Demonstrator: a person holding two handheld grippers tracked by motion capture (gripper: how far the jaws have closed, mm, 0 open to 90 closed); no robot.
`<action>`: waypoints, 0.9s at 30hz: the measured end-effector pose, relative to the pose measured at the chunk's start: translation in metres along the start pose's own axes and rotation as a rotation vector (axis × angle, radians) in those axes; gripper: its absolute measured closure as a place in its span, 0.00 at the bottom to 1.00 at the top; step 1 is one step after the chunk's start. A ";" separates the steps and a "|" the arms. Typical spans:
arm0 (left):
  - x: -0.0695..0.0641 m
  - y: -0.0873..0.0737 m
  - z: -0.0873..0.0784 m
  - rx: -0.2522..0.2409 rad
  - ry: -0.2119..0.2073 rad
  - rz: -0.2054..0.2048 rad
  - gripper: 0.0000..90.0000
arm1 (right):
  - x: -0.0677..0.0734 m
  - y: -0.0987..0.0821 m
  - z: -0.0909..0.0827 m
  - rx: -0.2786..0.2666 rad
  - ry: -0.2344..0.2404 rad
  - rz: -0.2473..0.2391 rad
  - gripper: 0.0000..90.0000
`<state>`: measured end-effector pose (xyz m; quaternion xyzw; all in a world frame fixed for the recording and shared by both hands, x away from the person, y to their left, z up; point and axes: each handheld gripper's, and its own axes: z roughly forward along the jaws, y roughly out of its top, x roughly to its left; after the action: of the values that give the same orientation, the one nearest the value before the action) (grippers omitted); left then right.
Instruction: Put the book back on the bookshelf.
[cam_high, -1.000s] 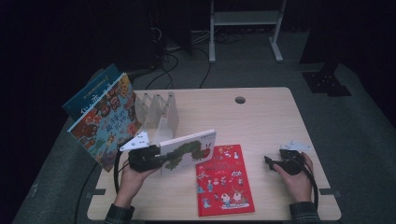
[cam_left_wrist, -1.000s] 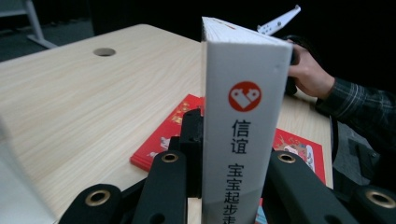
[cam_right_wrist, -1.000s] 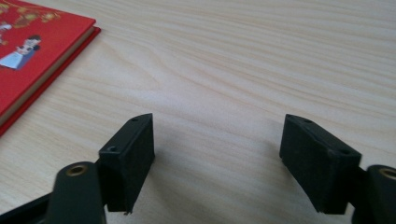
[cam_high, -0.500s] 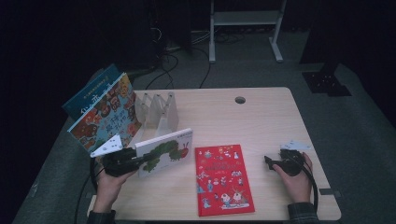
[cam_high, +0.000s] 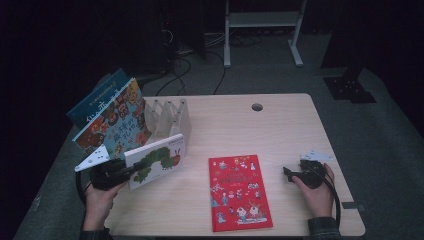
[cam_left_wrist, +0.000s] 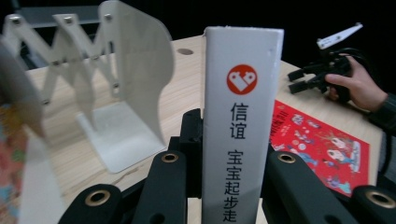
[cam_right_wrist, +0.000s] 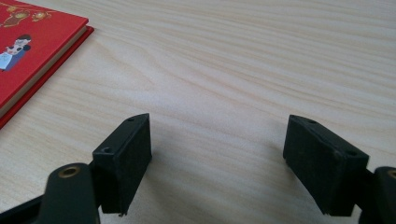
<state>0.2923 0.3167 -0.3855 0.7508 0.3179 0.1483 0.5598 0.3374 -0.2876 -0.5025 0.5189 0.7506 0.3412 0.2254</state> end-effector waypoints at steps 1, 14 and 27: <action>0.004 -0.001 -0.002 -0.003 0.007 -0.007 0.83 | 0.000 0.000 0.000 0.000 0.000 0.000 0.25; 0.022 0.007 0.007 -0.003 0.115 -0.007 0.84 | 0.000 0.000 0.000 0.000 0.001 -0.001 0.25; 0.039 0.017 0.049 -0.025 0.198 -0.012 0.84 | 0.000 0.000 0.000 -0.001 0.003 -0.001 0.26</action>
<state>0.3555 0.3022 -0.3907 0.7233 0.3744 0.2224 0.5359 0.3372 -0.2876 -0.5025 0.5179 0.7509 0.3426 0.2246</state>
